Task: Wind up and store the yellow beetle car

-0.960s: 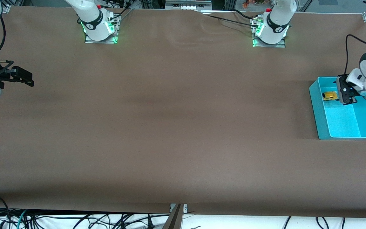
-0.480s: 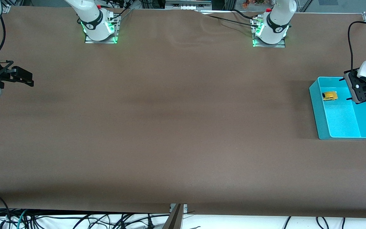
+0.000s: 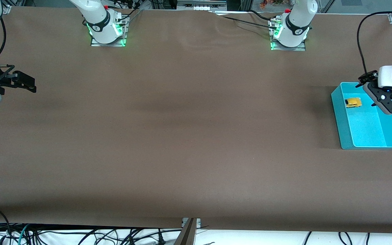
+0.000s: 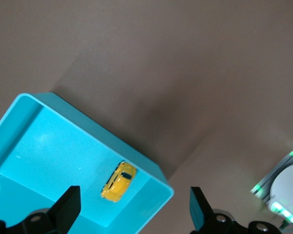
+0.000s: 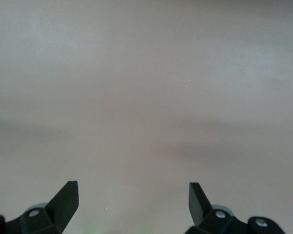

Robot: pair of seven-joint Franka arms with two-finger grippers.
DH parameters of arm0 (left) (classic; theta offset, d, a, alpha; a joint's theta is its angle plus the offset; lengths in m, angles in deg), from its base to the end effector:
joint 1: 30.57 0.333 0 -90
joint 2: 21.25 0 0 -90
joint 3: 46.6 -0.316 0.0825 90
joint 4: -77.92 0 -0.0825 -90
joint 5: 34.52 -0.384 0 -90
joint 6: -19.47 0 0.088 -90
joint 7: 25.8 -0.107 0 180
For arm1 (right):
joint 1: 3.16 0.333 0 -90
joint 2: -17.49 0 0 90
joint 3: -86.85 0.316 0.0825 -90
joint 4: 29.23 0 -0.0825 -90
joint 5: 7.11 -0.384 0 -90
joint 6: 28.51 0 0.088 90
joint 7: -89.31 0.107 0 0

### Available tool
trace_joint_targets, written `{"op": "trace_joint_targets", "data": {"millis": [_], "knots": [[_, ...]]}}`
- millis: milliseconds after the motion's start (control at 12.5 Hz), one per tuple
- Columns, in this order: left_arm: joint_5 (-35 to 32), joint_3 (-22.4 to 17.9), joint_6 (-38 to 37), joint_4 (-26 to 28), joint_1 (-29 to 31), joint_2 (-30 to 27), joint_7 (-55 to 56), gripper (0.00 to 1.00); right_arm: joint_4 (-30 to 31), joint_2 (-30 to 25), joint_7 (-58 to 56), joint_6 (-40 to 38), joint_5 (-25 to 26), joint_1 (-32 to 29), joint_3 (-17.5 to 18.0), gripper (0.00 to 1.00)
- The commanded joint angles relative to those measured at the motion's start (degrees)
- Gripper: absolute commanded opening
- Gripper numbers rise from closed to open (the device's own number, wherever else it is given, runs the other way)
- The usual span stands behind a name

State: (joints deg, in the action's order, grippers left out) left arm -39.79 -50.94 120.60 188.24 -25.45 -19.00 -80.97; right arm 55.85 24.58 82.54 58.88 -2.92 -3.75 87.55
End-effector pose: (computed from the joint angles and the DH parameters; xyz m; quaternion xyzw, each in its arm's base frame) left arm 0.5376 0.0974 0.4524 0.9107 -0.3982 -0.1084 0.0148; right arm 0.5865 -0.0074 0.5906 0.9967 0.0598 -0.0437 0.0333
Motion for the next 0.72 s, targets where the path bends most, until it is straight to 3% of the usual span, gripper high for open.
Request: {"op": "trace_joint_targets", "data": {"millis": [0, 480, 640], "knots": [[0.62, 1.26, -5.57, -5.63, -4.93, 0.04, 14.78, 0.98, 0.26, -0.49, 0.09, 0.15, 0.46, -0.12, 0.09, 1.0], [0.7, 3.88, -7.77, -13.45, -10.66, -0.22, 43.25, 0.98, 0.26, -0.49, 0.09, 0.15, 0.46, -0.03, 0.09, 1.0], [-0.26, 5.12, -7.61, -15.04, -10.75, -0.31, 45.51, 1.0, 0.26, -0.49, 0.09, 0.15, 0.46, -0.03, 0.09, 1.0]]}}
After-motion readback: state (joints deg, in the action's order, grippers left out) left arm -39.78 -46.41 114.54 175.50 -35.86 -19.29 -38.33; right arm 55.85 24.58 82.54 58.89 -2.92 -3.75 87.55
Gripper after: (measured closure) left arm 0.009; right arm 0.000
